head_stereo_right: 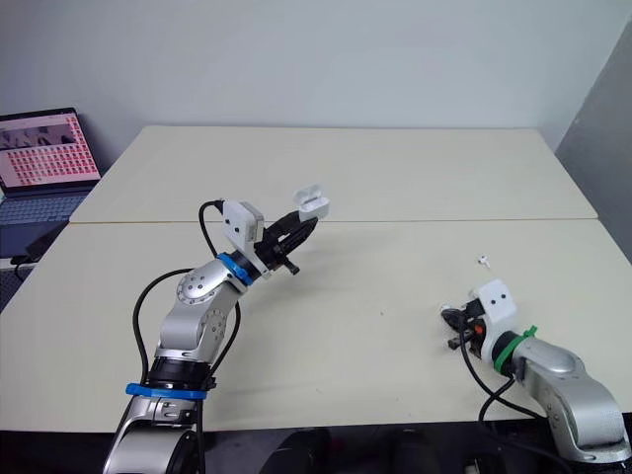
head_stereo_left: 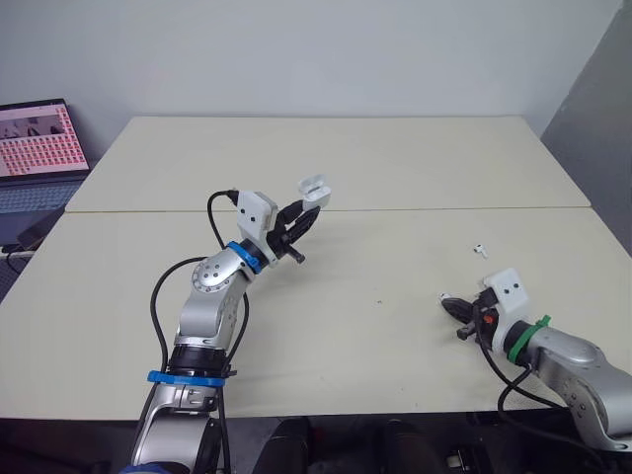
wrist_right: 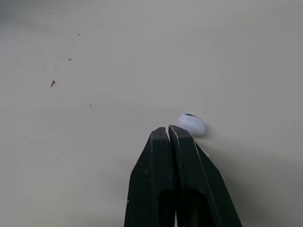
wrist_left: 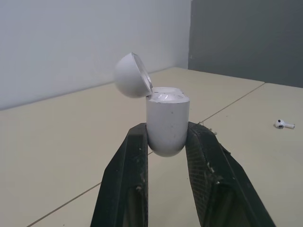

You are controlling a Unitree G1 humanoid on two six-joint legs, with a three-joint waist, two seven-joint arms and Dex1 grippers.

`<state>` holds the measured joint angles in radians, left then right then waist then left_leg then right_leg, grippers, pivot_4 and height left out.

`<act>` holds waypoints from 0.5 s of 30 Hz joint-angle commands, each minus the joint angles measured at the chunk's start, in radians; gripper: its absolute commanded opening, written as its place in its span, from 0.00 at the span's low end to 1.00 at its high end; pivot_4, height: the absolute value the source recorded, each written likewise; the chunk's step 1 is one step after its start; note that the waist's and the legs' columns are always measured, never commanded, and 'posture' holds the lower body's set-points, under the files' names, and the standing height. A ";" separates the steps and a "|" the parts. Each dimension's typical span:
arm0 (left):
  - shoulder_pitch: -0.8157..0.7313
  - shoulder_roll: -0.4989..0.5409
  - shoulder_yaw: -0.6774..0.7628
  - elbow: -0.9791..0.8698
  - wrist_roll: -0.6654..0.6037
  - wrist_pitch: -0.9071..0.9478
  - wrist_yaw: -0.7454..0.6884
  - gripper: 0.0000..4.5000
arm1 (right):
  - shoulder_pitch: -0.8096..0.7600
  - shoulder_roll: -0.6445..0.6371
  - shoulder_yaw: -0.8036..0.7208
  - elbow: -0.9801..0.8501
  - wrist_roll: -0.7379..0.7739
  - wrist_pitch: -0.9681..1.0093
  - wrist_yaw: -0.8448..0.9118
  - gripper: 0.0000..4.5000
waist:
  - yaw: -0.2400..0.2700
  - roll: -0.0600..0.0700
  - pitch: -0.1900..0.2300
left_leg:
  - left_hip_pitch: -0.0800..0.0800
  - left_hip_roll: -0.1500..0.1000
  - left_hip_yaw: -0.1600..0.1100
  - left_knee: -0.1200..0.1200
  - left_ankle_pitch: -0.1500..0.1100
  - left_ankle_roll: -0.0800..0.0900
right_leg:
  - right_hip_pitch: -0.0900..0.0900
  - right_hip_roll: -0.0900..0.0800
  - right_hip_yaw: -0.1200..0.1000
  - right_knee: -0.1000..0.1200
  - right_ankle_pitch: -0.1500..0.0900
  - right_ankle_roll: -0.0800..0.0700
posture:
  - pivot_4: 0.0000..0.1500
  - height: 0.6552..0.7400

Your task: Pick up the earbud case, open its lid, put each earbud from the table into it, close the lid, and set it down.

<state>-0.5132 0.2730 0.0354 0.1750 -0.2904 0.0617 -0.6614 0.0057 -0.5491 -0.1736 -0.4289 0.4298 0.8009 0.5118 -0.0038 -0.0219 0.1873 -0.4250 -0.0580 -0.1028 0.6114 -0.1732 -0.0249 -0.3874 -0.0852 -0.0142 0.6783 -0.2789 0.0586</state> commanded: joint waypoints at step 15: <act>-0.011 0.013 0.009 -0.031 -0.003 -0.009 -0.002 0.17 | -0.103 -0.158 -0.095 -0.095 0.121 0.116 0.034 0.02 | 0.001 0.000 0.000 | 0.000 0.000 0.000 0.000 0.000 0.000 | 0.000 0.000 0.000 0.000 0.000 0.000 | 1.00 1.00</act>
<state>-0.5131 0.2790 0.0356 0.1751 -0.2899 0.0617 -0.6649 -0.0841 -0.6790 -0.2603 -0.5005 0.5596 0.9163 0.5324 -0.0033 -0.0220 0.1873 -0.4251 -0.0582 -0.1025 0.6114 -0.1732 -0.0248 -0.3873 -0.0853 -0.0143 0.6781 -0.2789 0.0586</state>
